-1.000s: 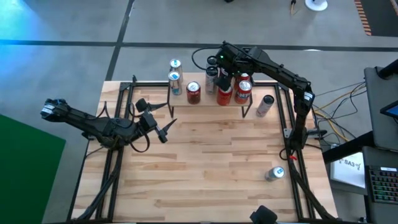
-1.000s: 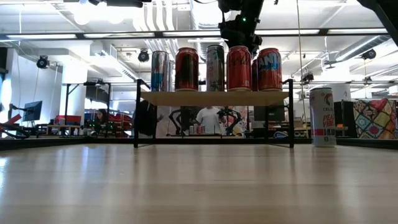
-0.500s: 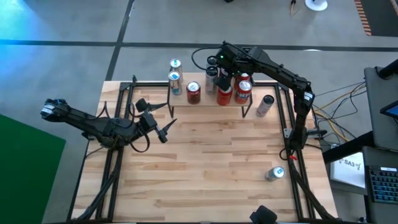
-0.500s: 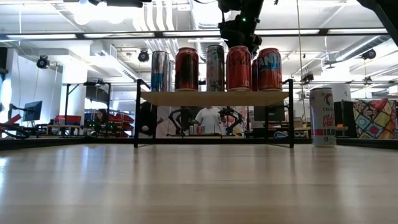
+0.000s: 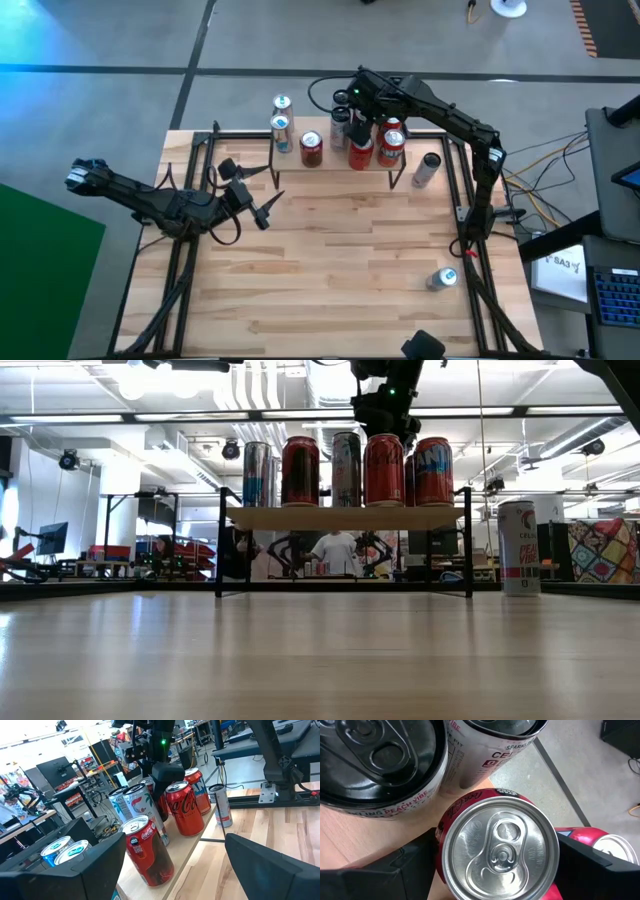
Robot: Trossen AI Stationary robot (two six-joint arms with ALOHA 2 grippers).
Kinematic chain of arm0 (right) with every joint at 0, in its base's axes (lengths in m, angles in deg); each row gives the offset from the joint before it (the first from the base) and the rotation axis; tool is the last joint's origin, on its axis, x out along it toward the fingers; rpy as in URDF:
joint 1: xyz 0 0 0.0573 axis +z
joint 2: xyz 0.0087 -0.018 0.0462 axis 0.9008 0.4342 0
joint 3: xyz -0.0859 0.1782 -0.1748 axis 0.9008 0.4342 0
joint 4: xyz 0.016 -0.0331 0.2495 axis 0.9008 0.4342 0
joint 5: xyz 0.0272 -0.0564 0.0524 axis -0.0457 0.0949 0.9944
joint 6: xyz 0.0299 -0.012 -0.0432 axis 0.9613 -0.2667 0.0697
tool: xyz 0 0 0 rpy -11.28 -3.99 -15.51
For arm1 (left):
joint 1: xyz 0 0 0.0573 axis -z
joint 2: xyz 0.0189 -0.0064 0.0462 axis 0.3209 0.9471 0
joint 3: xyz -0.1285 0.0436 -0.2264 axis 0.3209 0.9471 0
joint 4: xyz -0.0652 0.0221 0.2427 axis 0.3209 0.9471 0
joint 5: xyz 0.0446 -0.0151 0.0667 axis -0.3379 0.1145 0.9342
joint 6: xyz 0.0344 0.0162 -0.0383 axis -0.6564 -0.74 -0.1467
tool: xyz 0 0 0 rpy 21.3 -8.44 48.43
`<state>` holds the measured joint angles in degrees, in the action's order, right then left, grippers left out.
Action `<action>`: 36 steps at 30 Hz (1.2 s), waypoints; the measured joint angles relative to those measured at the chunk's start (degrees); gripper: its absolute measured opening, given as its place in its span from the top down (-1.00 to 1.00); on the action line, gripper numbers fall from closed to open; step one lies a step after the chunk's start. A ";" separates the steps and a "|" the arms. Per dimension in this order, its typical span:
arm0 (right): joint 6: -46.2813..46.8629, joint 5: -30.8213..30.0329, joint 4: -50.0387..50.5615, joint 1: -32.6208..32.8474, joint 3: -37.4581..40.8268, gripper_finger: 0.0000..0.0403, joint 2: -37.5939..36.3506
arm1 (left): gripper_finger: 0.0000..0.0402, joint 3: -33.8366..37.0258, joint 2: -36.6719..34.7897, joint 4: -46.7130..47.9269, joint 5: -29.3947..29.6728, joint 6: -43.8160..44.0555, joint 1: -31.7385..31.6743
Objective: Place canned beverage on shelf
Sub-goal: Put the red soda can on the shelf
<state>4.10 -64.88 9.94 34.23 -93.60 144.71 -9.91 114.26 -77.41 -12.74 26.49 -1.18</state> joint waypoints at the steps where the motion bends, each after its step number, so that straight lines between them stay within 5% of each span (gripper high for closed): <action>1: 0.02 0.00 0.00 0.00 0.00 -0.54 0.00 | -0.62 0.00 0.00 0.00 -0.02 0.00 -0.02; 20: -0.13 0.20 0.44 0.00 0.00 -0.54 0.00 | -0.62 0.00 0.00 0.02 -0.02 0.00 -0.02; 36: -8.90 1.74 0.11 -0.12 0.00 -0.54 0.00 | -0.62 0.00 0.00 0.02 0.00 0.00 -0.02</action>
<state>-4.79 -63.14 10.05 34.10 -93.60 144.71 -9.91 114.26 -77.39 -12.74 26.49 -1.19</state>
